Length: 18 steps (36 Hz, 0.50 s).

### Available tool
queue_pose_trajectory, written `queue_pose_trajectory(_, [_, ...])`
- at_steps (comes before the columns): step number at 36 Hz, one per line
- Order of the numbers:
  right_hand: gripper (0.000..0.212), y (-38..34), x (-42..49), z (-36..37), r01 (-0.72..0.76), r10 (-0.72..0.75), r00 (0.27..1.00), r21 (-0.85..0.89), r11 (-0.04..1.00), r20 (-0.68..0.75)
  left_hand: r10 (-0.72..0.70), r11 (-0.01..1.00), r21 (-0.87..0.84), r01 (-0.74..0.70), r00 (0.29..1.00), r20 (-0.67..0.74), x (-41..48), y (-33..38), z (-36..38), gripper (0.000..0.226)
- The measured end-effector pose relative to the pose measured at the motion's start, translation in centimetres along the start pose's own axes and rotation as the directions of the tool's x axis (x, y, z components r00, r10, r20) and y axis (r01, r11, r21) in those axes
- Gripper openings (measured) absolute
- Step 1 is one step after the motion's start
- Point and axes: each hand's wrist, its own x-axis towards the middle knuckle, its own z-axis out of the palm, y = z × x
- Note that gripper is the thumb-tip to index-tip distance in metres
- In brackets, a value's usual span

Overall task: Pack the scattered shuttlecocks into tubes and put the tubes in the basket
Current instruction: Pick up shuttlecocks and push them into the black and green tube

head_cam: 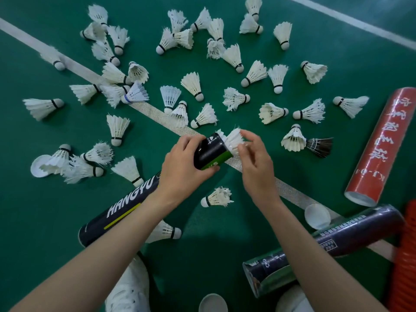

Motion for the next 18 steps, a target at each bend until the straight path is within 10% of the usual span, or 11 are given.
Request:
queue_pose_trajectory(12, [0.063, -0.8, -4.3, 2.7, -0.040, 0.050, 0.939, -0.035, 0.999, 0.341, 0.097, 0.994, 0.060, -0.095, 0.995, -0.034, -4.5, -1.3, -0.6, 0.066])
queue_pose_trajectory(18, [0.030, 2.2, -5.2, 2.6, -0.095, 0.096, 0.994, -0.030, 0.995, 0.051, -0.056, 0.986, 0.160, 0.046, 0.996, 0.063, -4.3, -3.6, 0.0, 0.068])
